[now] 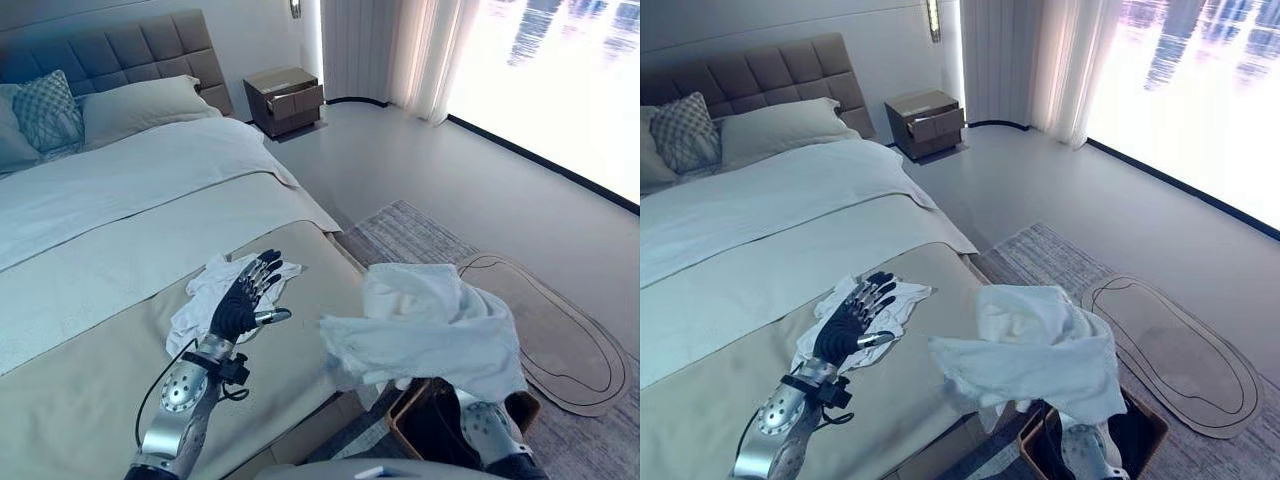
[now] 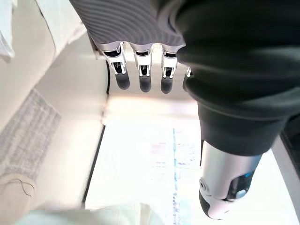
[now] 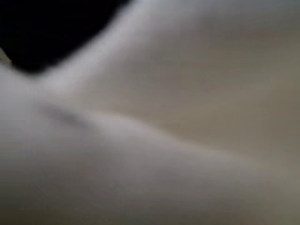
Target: Pick up clothes into the bucket
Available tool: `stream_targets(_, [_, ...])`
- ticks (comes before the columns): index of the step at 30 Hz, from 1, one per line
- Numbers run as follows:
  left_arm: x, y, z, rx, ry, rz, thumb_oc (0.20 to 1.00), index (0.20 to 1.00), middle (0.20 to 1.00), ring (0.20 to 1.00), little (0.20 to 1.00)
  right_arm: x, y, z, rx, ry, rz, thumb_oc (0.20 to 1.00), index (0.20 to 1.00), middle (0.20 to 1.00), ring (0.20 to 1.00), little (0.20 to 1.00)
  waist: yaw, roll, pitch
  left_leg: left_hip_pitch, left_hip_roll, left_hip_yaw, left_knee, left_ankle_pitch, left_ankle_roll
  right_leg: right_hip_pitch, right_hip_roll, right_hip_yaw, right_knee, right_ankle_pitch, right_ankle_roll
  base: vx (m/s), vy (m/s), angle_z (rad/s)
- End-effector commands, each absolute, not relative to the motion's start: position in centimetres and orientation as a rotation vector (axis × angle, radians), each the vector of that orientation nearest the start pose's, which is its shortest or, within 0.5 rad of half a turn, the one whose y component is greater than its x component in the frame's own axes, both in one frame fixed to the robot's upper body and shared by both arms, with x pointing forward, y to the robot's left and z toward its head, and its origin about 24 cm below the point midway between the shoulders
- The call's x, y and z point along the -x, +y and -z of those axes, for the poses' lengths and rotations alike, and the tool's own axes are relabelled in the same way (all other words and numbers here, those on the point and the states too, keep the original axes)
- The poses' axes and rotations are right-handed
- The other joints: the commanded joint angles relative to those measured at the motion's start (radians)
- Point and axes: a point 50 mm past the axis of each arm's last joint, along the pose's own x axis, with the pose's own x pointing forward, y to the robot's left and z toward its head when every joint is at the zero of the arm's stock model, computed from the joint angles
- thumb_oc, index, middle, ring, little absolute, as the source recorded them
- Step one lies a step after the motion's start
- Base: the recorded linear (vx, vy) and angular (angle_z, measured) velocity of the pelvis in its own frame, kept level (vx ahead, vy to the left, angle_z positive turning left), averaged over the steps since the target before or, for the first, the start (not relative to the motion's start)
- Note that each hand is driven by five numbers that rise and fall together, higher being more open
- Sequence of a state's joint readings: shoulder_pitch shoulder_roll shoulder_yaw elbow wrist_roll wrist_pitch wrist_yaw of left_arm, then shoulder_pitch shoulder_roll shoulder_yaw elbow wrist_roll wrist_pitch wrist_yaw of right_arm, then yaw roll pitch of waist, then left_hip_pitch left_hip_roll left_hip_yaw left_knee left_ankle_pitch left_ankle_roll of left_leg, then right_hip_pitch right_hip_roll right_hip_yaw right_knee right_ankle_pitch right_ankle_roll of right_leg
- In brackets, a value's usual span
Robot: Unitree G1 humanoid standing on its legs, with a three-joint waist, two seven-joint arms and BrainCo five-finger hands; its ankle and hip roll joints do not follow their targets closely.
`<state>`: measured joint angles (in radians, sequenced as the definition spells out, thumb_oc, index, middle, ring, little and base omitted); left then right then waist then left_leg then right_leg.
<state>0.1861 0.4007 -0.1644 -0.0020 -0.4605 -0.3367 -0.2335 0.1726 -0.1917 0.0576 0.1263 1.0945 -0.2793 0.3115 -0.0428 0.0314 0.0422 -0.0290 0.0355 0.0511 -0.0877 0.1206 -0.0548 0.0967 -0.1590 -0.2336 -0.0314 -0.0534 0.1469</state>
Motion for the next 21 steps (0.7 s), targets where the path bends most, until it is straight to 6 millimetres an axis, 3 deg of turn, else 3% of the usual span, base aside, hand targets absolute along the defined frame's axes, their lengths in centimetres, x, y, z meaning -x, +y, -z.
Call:
stream_targets(1, [-21.3, 21.0, -5.1, 0.000, -0.175, 0.246, 1.000, 1.000, 1.000, 1.000, 1.000, -21.9, -21.1, -4.0, -0.907, -0.366, 0.038, 0.200, 0.200, 0.200, 0.200, 0.200, -0.023, -0.060, -0.001, 0.020, 0.003, -0.005, 0.049, -0.105, 0.020, -0.092, -0.058, -0.008, 0.010, 0.132, 0.047, 0.00, 0.000, 0.00])
stream_targets(13, [-19.8, 24.6, -4.3, -0.018, -0.141, 0.030, 1.000, 1.000, 1.000, 1.000, 1.000, -18.9, -28.6, -5.7, -0.813, -0.588, 0.380, 0.200, 0.200, 0.200, 0.200, 0.200, -0.048, -0.062, 0.002, 0.026, 0.011, 0.009, 0.045, -0.112, 0.019, -0.101, -0.051, 0.006, 0.008, 0.132, 0.049, 0.00, -0.004, -0.02])
stream_targets(18, [-19.0, 26.0, -4.2, -0.006, -0.150, -0.072, 1.000, 1.000, 1.000, 1.000, 1.000, -17.7, -30.3, -5.8, -0.768, -0.609, 0.464, 0.200, 0.200, 0.200, 0.200, 0.200, -0.053, -0.066, 0.005, 0.026, 0.011, 0.013, 0.044, -0.113, 0.019, -0.103, -0.046, 0.014, 0.008, 0.131, 0.048, 0.00, -0.002, -0.02])
stream_targets(21, [-18.5, 26.6, -4.3, 0.004, -0.163, -0.131, 1.000, 1.000, 1.000, 1.000, 1.000, -17.2, -30.4, -4.6, -0.752, -0.537, 0.492, 0.200, 0.200, 0.200, 0.200, 0.200, -0.053, -0.069, 0.009, 0.026, 0.012, 0.015, 0.045, -0.114, 0.019, -0.105, -0.045, 0.016, 0.008, 0.131, 0.046, -0.01, -0.009, -0.07])
